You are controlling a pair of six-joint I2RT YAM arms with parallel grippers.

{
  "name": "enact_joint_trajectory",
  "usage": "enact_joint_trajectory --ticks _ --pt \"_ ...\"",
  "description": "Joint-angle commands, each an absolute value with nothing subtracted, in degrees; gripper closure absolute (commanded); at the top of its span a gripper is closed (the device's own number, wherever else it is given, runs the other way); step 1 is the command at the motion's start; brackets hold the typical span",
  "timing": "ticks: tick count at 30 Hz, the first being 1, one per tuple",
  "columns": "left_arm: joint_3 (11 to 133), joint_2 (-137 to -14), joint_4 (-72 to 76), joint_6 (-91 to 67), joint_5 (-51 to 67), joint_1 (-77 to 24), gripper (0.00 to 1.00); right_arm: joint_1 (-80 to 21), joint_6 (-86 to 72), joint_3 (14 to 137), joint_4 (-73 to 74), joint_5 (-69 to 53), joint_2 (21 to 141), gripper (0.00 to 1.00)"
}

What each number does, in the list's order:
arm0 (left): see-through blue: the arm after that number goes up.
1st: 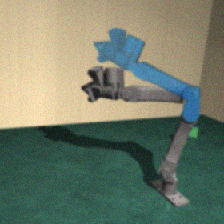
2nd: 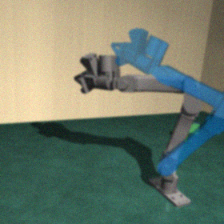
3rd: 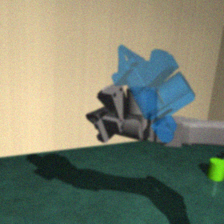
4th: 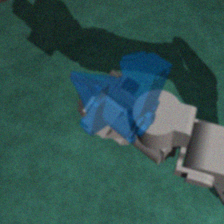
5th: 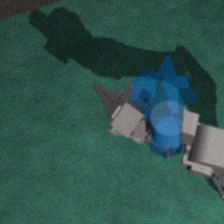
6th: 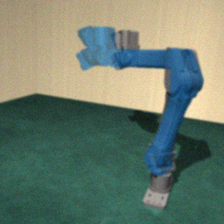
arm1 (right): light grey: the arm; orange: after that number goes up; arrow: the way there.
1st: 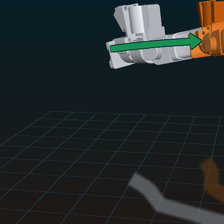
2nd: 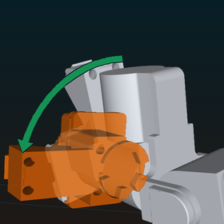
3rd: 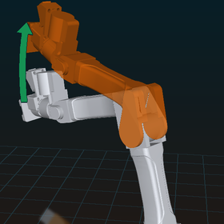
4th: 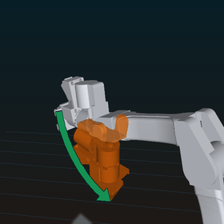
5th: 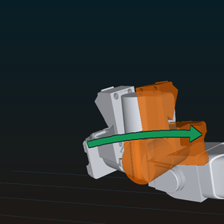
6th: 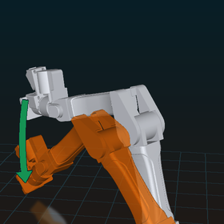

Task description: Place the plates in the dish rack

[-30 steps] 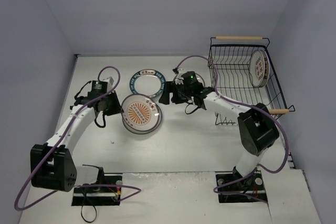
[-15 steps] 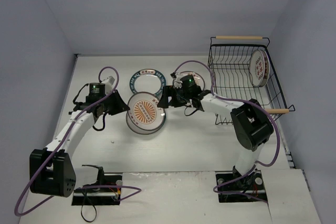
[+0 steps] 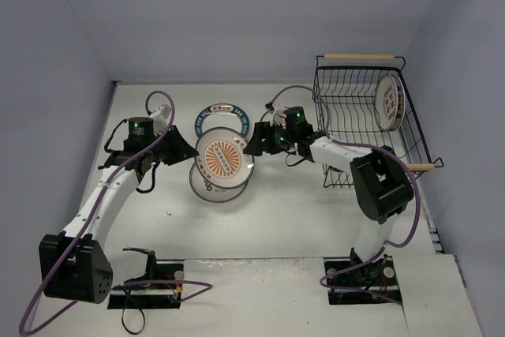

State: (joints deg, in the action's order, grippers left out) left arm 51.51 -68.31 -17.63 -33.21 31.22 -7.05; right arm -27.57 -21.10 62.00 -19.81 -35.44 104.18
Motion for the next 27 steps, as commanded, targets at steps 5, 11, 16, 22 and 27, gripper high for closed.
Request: enact_joint_trajectory --ticks 5,11,16,22,27 --pt "56.3 -64.8 -9.3 -37.3 36.4 -6.7 1.00 -27.4 -19.6 62.9 -27.7 -46.4 104.7 0.31" --pt "56.4 -64.3 -8.6 -37.9 37.1 -6.7 1.00 -27.3 -19.7 63.1 -29.4 -50.2 104.2 0.84" --pt "56.8 -65.1 -12.7 -35.3 33.3 -6.7 1.00 -26.1 -17.5 63.7 -26.9 -49.2 99.4 1.00" --pt "59.4 -66.2 -20.7 -30.4 25.9 -6.7 0.46 -21.5 -10.9 70.3 -14.5 -41.3 90.7 1.00" --pt "62.5 -68.2 -29.0 -26.7 14.8 -6.8 0.32 -18.5 -1.5 81.4 -0.8 -26.7 83.8 1.00"
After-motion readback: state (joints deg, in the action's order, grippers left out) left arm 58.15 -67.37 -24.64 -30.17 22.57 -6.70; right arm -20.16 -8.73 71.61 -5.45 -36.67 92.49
